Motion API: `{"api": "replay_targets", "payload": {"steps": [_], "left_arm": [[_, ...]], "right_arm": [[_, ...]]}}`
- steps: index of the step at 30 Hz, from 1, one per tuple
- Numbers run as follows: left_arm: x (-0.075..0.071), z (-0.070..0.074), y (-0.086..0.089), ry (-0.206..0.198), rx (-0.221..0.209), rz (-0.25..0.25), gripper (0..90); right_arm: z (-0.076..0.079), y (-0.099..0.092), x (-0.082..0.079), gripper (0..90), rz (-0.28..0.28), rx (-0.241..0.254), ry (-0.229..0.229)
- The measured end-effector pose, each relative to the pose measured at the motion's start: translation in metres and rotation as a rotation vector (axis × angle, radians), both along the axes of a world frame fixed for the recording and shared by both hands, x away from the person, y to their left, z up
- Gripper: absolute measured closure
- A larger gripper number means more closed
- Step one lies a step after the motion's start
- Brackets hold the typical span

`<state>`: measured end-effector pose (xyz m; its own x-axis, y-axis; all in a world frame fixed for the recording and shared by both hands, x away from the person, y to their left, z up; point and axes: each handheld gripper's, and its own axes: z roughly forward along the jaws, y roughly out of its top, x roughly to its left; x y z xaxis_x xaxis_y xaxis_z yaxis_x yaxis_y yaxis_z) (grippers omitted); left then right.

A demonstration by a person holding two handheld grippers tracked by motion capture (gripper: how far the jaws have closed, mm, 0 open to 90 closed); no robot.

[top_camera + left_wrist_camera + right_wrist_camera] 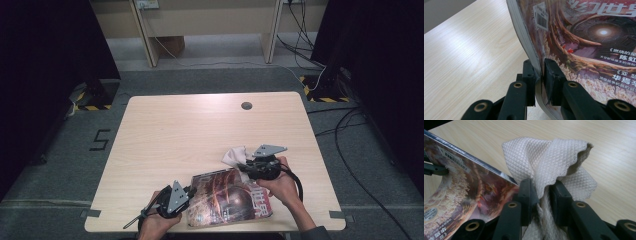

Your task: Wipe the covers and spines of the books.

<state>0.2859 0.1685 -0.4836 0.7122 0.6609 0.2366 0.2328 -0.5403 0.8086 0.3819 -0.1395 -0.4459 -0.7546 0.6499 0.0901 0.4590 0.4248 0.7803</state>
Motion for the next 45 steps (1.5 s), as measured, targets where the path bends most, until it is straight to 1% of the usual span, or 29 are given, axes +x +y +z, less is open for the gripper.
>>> {"api": "replay_targets", "payload": {"steps": [2,4,7,13,18,19,21,23,24,26,29,30,31,34,35,37,41,43,45], "left_arm": [[0.000,0.000,0.000,-0.004,0.003,-0.004,79.6],[0.000,0.000,-0.001,-0.006,0.011,-0.005,79.5],[0.000,0.000,0.000,-0.006,0.010,-0.006,79.5],[-0.001,0.000,-0.002,-0.014,0.023,-0.005,79.4],[-0.001,0.000,-0.002,-0.016,0.026,-0.006,79.4],[-0.001,0.000,-0.002,-0.017,0.027,-0.006,79.4],[-0.001,0.000,-0.002,-0.019,0.030,-0.006,79.2],[-0.002,0.000,-0.002,-0.020,0.031,-0.006,79.1],[-0.002,0.000,-0.003,-0.023,0.030,-0.008,79.1],[-0.002,0.001,-0.003,-0.028,0.029,-0.009,79.0],[-0.003,0.001,-0.002,-0.028,0.030,-0.009,78.8],[-0.003,0.000,-0.003,-0.030,0.031,-0.008,78.8],[-0.003,0.000,-0.003,-0.029,0.032,-0.008,78.7],[-0.003,0.001,-0.003,-0.029,0.034,-0.007,78.6],[-0.003,0.001,-0.003,-0.031,0.035,-0.007,78.6],[-0.004,0.001,-0.003,-0.034,0.038,-0.006,78.6],[-0.003,0.001,-0.004,-0.037,0.044,-0.005,78.2],[-0.004,0.001,-0.004,-0.037,0.045,-0.005,78.0],[-0.003,0.001,-0.004,-0.040,0.046,-0.005,78.0]], "right_arm": [[-0.004,0.005,0.001,72.6,0.012,-0.011,0.009],[-0.006,0.009,0.002,72.6,0.018,-0.023,0.004],[-0.004,0.012,0.001,72.6,0.029,-0.029,-0.001],[-0.001,0.023,-0.002,72.7,0.063,-0.036,-0.009],[0.003,0.036,-0.009,72.8,0.100,-0.027,-0.020],[0.005,0.040,-0.010,72.8,0.117,-0.025,-0.029],[0.007,0.046,-0.013,72.7,0.133,-0.030,-0.038],[0.009,0.049,-0.014,72.8,0.134,-0.057,-0.052],[0.008,0.049,-0.014,72.7,0.135,-0.060,-0.058],[0.009,0.047,-0.014,72.7,0.126,-0.062,-0.053],[0.008,0.043,-0.011,72.8,0.106,-0.087,-0.058],[0.007,0.041,-0.010,72.7,0.101,-0.087,-0.048],[0.007,0.042,-0.010,72.8,0.100,-0.085,-0.045],[0.009,0.048,-0.014,72.8,0.111,-0.109,-0.065],[0.010,0.050,-0.015,72.7,0.117,-0.105,-0.064],[0.014,0.057,-0.017,72.7,0.143,-0.083,-0.066],[0.020,0.071,-0.021,72.7,0.181,-0.082,-0.080],[0.022,0.077,-0.023,72.7,0.198,-0.069,-0.082],[0.024,0.083,-0.026,72.7,0.215,-0.067,-0.088]]}}
